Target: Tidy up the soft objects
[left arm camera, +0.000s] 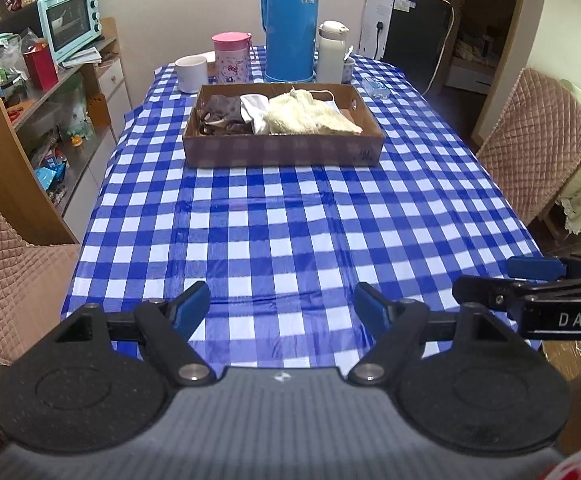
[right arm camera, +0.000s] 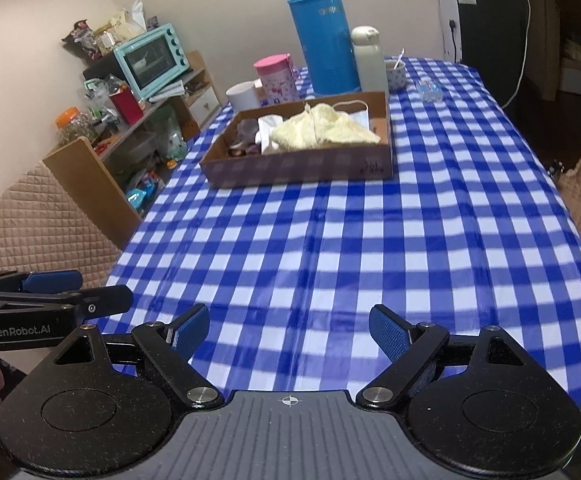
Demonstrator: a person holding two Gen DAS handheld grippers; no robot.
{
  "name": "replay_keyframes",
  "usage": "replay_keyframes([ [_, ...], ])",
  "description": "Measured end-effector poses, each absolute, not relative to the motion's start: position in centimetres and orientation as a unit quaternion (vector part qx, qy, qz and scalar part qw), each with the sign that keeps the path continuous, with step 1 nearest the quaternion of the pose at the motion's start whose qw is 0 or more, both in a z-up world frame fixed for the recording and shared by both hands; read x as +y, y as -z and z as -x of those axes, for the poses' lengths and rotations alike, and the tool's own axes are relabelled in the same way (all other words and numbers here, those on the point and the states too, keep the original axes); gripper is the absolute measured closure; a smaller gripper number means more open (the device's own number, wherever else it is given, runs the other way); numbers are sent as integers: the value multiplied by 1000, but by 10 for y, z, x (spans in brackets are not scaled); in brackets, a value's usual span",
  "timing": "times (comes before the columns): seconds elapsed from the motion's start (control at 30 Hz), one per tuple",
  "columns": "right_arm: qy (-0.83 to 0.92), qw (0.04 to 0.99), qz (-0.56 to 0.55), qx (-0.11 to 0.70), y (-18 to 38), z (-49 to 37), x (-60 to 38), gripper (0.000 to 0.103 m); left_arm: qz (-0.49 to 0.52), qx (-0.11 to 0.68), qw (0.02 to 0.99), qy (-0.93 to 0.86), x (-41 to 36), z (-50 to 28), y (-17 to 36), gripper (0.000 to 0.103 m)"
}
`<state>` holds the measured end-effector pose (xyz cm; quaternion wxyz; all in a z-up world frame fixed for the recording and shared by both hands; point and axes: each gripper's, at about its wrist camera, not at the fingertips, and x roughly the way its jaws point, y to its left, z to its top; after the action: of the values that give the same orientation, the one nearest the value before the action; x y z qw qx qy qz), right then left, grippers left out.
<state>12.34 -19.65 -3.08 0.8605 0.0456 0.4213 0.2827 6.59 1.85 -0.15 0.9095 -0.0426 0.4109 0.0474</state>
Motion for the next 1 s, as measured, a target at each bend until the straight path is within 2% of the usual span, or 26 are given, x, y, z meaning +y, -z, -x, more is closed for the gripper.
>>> replay_keyframes([
  [1.0,-255,861,-48,437,33,-105,-190,16,45,412,910,-20,26,-48,3,26],
])
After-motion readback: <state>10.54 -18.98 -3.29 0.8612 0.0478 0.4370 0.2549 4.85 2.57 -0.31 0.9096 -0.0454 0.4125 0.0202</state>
